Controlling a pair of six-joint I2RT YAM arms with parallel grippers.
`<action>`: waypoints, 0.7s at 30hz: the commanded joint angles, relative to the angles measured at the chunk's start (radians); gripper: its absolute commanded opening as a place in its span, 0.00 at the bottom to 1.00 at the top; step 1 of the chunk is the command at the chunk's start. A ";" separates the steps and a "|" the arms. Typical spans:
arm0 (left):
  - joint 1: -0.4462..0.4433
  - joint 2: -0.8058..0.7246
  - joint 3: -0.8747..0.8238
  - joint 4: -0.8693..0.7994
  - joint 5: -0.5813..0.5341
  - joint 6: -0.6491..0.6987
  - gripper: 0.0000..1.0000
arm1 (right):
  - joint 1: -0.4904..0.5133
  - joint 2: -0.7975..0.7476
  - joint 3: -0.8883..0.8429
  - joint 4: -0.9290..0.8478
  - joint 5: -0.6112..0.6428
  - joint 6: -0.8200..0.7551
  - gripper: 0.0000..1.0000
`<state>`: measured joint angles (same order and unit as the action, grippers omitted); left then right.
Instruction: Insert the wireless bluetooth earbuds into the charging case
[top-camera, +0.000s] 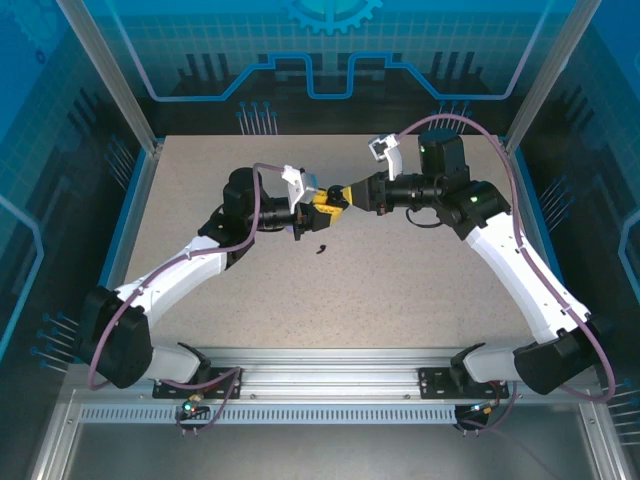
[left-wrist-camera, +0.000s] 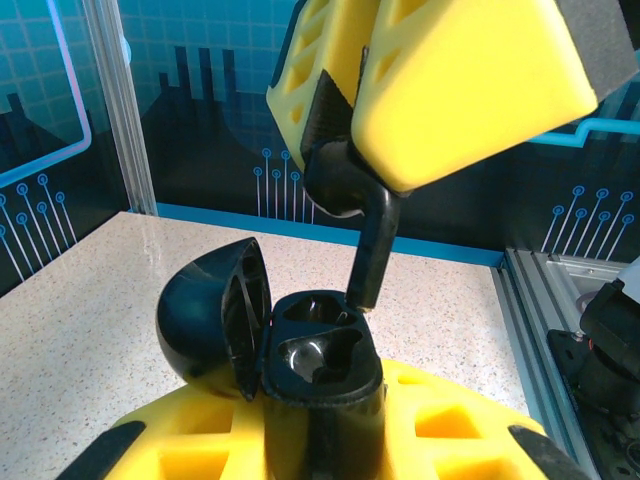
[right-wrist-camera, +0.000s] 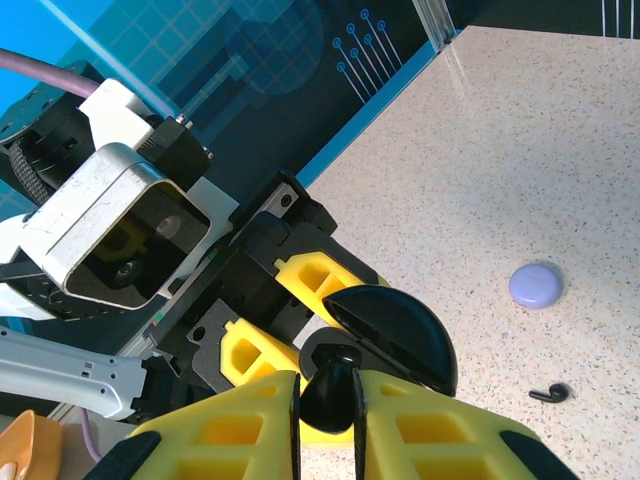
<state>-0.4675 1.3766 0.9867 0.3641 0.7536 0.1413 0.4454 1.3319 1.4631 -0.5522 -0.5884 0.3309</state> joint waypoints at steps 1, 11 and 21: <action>-0.008 -0.033 0.019 0.025 0.025 0.029 0.00 | 0.018 0.011 0.032 -0.019 -0.025 -0.018 0.21; -0.011 -0.034 0.025 0.028 0.033 0.013 0.00 | 0.025 0.026 0.034 -0.023 -0.015 -0.025 0.21; -0.013 -0.037 0.023 0.010 0.027 0.021 0.00 | 0.030 0.029 0.043 -0.044 0.002 -0.034 0.21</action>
<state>-0.4725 1.3678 0.9867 0.3634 0.7578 0.1383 0.4595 1.3556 1.4685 -0.5636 -0.5865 0.3161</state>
